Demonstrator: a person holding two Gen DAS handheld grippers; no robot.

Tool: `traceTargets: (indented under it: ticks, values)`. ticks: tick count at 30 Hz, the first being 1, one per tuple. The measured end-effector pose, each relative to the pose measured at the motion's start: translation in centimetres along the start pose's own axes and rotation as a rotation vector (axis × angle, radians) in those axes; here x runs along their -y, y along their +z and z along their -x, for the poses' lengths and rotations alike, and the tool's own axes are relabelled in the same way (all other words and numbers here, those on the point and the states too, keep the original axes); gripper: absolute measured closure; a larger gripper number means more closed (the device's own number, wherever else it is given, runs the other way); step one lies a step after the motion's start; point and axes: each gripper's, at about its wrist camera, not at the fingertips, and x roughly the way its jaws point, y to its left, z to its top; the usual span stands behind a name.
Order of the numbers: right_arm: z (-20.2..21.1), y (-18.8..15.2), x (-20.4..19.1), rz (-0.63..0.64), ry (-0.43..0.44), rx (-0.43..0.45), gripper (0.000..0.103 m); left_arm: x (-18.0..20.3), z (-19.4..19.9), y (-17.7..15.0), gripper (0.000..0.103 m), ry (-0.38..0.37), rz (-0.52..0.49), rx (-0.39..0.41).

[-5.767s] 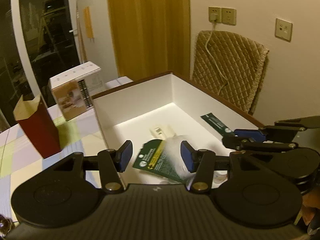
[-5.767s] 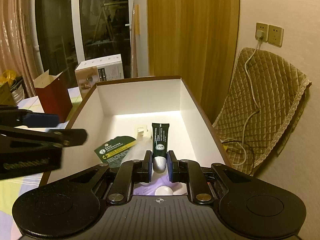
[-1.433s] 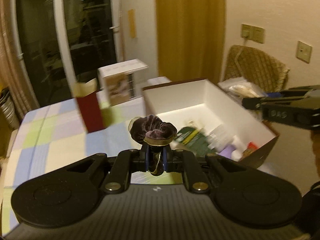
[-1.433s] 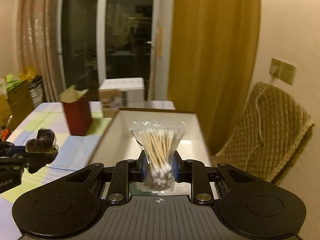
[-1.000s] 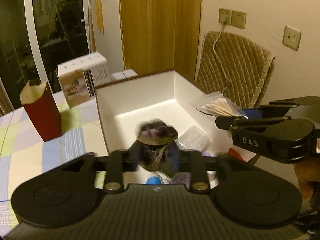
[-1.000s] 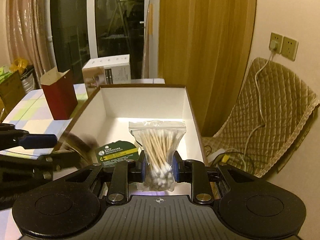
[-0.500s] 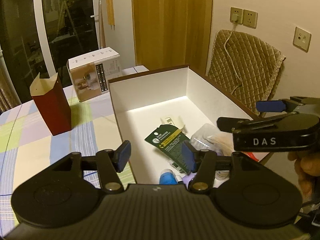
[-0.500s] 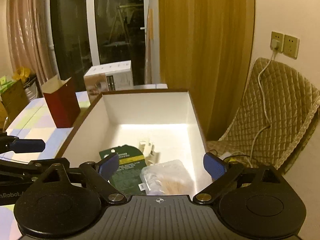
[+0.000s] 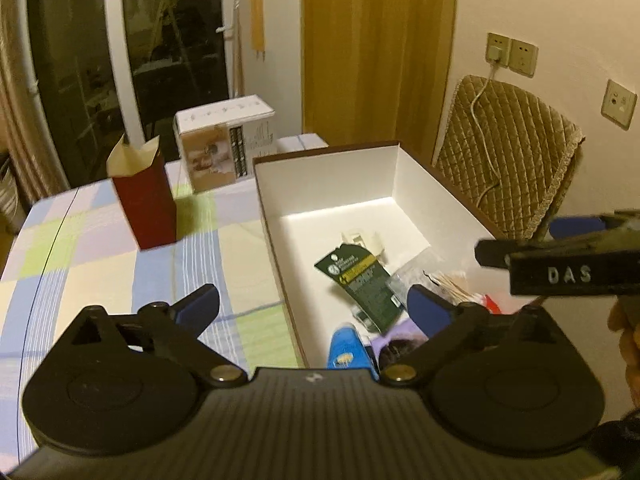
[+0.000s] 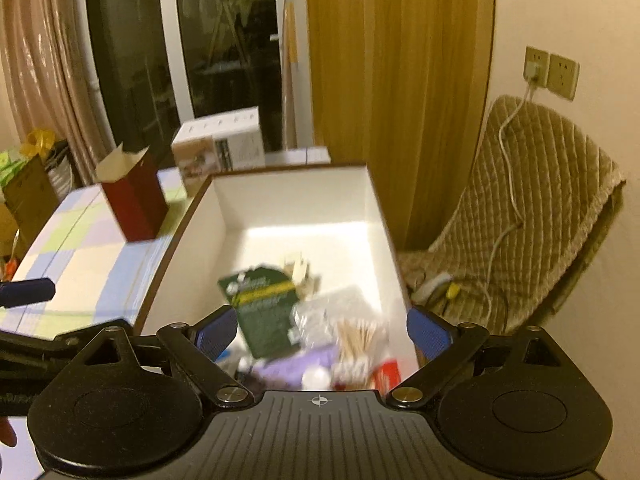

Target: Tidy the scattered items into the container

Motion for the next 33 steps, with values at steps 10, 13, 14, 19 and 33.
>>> traceTargets:
  ticks: [10,13,14,19,33]
  values:
    - [5.3,-3.4,-0.6,0.015,-0.053,-0.104,0.006,0.9,4.7,-2.0,0.001,0.012,0.087,-0.053]
    - [6.7,-4.2,-0.5,0.008,-0.054,-0.114,0.006,1.4,6.0,-2.7,0.001,0.017,0.105,-0.059]
    - [7.1,-4.4,-0.6,0.009,-0.054,-0.115,0.006,1.5,6.4,-3.0,0.001,0.021,0.11,-0.058]
    - [8.4,-5.0,-1.2,0.029,-0.052,-0.117,0.006,2.3,8.0,-4.0,0.001,0.017,0.129,-0.069]
    - [9.4,-5.3,-1.5,0.035,-0.065,-0.114,0.006,2.5,9.9,-5.1,0.001,0.048,0.127,-0.056]
